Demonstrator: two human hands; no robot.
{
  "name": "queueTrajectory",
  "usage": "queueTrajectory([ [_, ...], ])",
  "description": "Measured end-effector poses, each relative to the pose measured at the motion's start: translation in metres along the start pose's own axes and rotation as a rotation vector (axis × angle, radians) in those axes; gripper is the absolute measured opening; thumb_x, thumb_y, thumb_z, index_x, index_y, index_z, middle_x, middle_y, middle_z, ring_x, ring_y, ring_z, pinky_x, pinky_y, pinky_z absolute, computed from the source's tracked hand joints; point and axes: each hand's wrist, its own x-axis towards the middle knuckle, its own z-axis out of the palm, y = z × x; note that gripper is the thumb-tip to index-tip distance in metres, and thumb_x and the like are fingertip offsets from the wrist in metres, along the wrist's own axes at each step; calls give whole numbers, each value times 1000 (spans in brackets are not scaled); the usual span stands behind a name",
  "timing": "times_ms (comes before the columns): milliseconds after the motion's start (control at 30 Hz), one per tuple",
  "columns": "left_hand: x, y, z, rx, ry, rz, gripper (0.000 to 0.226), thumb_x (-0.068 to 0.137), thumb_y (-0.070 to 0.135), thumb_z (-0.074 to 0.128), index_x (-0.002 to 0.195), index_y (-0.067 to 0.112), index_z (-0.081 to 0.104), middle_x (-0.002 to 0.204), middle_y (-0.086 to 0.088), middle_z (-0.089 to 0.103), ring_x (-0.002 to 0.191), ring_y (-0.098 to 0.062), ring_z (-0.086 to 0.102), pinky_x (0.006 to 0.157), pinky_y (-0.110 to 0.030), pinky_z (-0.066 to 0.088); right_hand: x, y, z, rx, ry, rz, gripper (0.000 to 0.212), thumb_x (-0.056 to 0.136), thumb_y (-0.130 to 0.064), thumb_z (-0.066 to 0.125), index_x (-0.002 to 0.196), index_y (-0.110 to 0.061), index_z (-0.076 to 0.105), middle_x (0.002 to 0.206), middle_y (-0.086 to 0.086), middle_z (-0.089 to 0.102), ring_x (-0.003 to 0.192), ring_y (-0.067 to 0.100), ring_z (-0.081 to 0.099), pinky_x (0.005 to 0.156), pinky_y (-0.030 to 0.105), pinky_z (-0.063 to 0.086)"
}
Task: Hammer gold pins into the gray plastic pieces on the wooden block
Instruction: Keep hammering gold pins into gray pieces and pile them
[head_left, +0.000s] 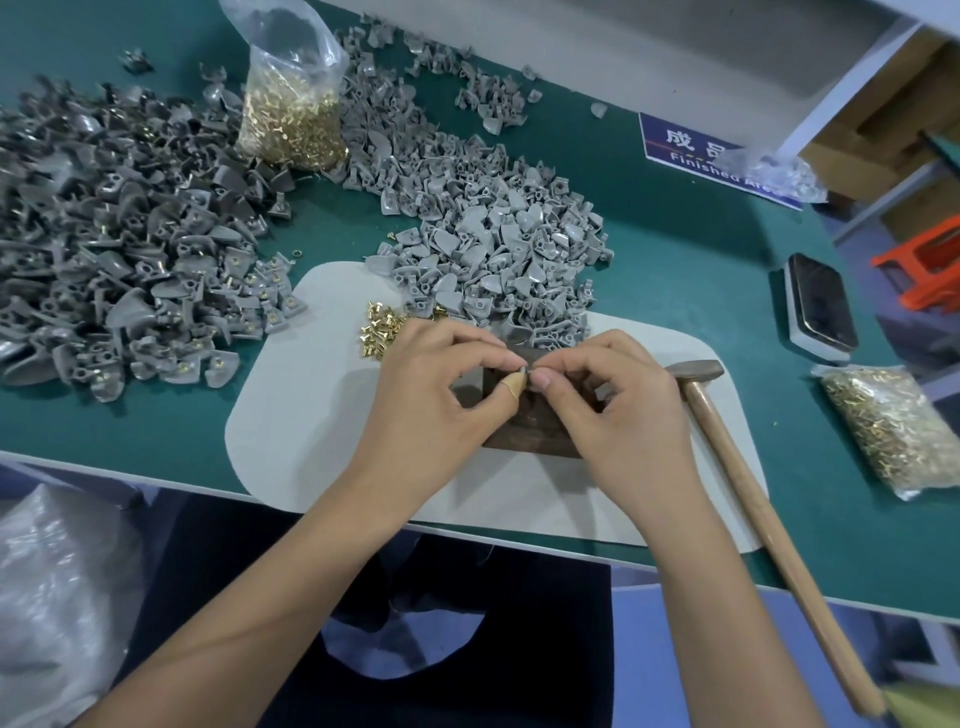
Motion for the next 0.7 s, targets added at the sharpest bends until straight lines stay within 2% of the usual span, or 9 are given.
queueTrajectory([
  [300, -1, 0, 0, 0, -3, -10, 11, 83, 30, 81, 94, 34, 79, 101, 19, 64, 107, -7, 52, 98, -17, 32, 1, 2, 0, -44, -20, -5, 10, 89, -16, 76, 87, -25, 78, 85, -11, 58, 80, 10, 57, 67, 12, 39],
  [400, -1, 1, 0, -4, -7, -11, 12, 84, 31, 80, 95, 35, 78, 101, 19, 64, 107, -7, 52, 98, -18, 32, 2, 0, -2, -54, -32, -10, 11, 89, -13, 76, 87, -23, 78, 85, -10, 58, 79, 12, 56, 66, 13, 39],
  [500, -1, 0, 0, -12, -15, -16, 12, 84, 30, 80, 95, 34, 79, 102, 18, 65, 107, -8, 52, 97, -19, 33, 5, -4, -5, -91, -53, -32, 10, 89, -13, 77, 87, -22, 79, 83, -8, 58, 76, 15, 55, 67, 22, 44],
  [600, 0, -1, -1, -20, -9, -22, 12, 84, 29, 81, 95, 34, 79, 102, 18, 66, 107, -10, 53, 97, -18, 32, 12, -11, -10, -214, -124, -76, 7, 90, -16, 75, 88, -21, 79, 84, -6, 59, 77, 14, 56, 70, 39, 49],
  [700, 0, -1, 0, -20, -11, -25, 10, 83, 30, 81, 94, 31, 80, 101, 16, 67, 107, -13, 54, 97, -18, 33, 19, -20, -14, -329, -219, -100, 9, 93, -20, 71, 88, -21, 79, 87, -5, 58, 83, 18, 57, 73, 43, 49],
])
